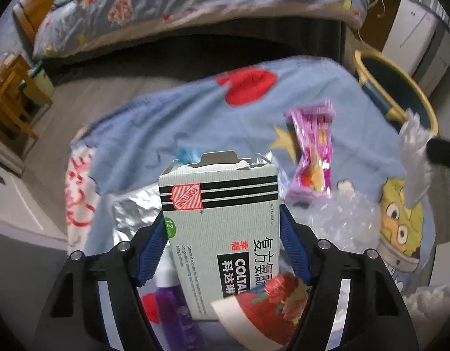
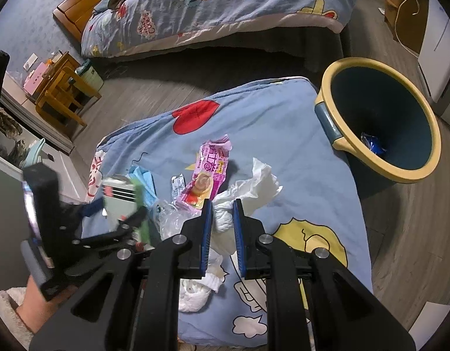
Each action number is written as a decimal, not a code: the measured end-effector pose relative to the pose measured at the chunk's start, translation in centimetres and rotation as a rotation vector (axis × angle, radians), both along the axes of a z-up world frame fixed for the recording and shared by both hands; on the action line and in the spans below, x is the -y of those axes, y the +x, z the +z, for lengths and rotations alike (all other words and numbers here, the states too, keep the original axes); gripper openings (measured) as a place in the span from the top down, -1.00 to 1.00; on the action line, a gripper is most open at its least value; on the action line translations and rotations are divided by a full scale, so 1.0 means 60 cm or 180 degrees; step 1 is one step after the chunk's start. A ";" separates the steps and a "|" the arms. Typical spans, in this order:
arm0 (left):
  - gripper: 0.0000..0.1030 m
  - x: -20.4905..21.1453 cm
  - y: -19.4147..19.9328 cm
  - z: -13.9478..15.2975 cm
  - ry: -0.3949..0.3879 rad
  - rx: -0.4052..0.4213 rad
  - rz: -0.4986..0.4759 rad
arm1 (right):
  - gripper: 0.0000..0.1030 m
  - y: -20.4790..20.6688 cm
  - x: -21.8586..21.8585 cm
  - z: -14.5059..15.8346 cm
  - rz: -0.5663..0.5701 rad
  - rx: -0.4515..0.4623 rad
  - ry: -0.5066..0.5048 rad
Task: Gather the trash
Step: 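Grasp the white tissue with right tool while left tool grasps white box, then lift the white box with left tool while right tool carries tissue to bin, then open left tool over teal bin to drop box while right tool releases tissue, then move both tools back over the remaining trash on the bed cover, then grasp purple spray bottle with left tool while right tool grasps clear plastic bag, then lift and carry the bottle and bag with both tools toward the teal bin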
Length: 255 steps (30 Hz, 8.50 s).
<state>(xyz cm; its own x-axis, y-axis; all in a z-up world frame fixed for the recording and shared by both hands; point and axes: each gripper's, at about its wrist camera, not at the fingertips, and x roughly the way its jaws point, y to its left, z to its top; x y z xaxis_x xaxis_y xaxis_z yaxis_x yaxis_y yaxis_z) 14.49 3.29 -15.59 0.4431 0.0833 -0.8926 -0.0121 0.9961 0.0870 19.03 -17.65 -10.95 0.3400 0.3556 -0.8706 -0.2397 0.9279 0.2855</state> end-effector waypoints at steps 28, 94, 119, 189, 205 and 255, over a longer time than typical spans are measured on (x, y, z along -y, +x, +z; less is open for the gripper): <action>-0.39 0.000 -0.012 0.182 -0.0246 0.1034 -0.0120 | 0.72 0.048 0.116 0.108 -0.0485 0.0461 0.0446; -0.50 0.425 0.300 0.060 -0.0395 0.0783 -0.1581 | 0.71 0.223 0.451 -0.052 -0.1947 -0.0150 0.0724; -0.77 0.234 0.169 0.163 -0.0381 0.0935 -0.1118 | -0.70 0.201 0.358 0.035 -0.1597 0.0338 0.0374; -0.37 -0.174 -0.031 -0.054 -0.0332 -0.0816 0.0346 | 0.34 0.008 -0.078 -0.115 -0.0305 -0.0846 -0.0210; 0.50 -0.122 -0.029 -0.074 -0.0241 -0.0915 0.0074 | 0.80 0.010 -0.092 -0.065 -0.0094 -0.0555 -0.0055; 0.56 0.012 -0.004 0.231 0.0082 0.0940 -0.0683 | 0.80 0.082 0.096 0.137 -0.0467 0.0608 0.0330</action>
<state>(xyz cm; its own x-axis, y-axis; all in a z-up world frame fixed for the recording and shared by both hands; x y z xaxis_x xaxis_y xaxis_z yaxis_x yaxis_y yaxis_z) 14.27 2.55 -1.71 0.6912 -0.0188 -0.7224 0.1685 0.9763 0.1359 23.94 -23.43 -2.74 0.5494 0.3744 -0.7470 -0.1634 0.9249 0.3434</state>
